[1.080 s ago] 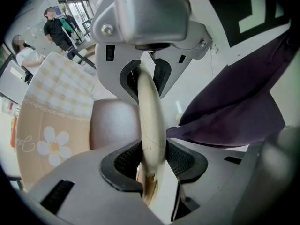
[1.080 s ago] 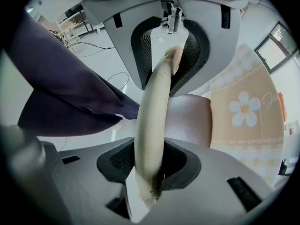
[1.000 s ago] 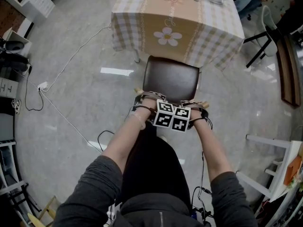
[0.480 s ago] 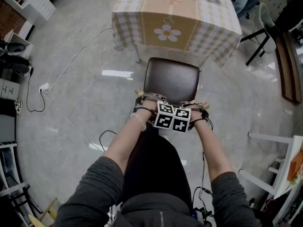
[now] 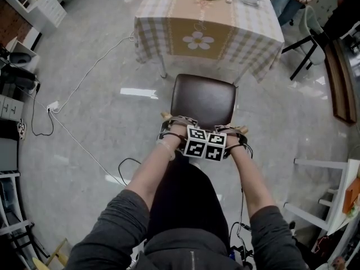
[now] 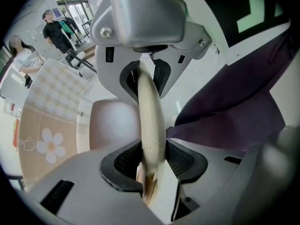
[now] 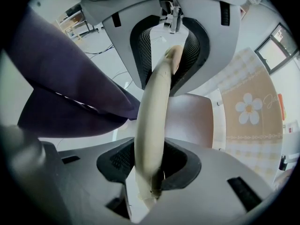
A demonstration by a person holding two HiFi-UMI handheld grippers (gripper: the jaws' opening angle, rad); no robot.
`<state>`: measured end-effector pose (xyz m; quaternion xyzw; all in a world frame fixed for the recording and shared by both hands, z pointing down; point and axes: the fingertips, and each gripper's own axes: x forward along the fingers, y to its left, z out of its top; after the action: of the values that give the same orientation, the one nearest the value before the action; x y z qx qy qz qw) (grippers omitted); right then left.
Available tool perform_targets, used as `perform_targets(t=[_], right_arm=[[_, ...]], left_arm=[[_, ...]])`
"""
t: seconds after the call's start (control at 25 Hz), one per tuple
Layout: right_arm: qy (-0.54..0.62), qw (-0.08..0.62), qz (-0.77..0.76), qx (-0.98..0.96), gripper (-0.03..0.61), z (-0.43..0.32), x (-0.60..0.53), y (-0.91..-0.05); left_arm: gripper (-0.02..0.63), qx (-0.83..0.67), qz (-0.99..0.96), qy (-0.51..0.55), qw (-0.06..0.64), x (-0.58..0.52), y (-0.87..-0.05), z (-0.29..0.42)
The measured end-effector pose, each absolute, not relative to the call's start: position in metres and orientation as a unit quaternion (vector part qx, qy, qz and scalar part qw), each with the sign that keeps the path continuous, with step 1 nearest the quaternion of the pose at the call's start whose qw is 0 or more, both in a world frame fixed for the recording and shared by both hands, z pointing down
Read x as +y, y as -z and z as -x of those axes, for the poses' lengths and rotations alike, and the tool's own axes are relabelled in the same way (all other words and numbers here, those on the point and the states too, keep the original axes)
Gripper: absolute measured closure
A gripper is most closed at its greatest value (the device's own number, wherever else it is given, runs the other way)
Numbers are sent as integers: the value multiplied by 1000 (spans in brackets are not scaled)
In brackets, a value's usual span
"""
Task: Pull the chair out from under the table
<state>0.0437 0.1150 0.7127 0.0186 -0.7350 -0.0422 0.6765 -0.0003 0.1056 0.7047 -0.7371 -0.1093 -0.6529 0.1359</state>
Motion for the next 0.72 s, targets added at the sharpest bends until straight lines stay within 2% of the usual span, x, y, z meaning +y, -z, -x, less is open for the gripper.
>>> perform_targets(t=[0.56, 0.72], right_arm=[[18, 665, -25, -746, 443, -42, 115, -710], [-16, 662, -21, -749, 426, -39, 116, -709]], left_arm=[[440, -89, 743, 654, 109, 105, -706, 0], [416, -94, 750, 650, 76, 106, -706, 0]])
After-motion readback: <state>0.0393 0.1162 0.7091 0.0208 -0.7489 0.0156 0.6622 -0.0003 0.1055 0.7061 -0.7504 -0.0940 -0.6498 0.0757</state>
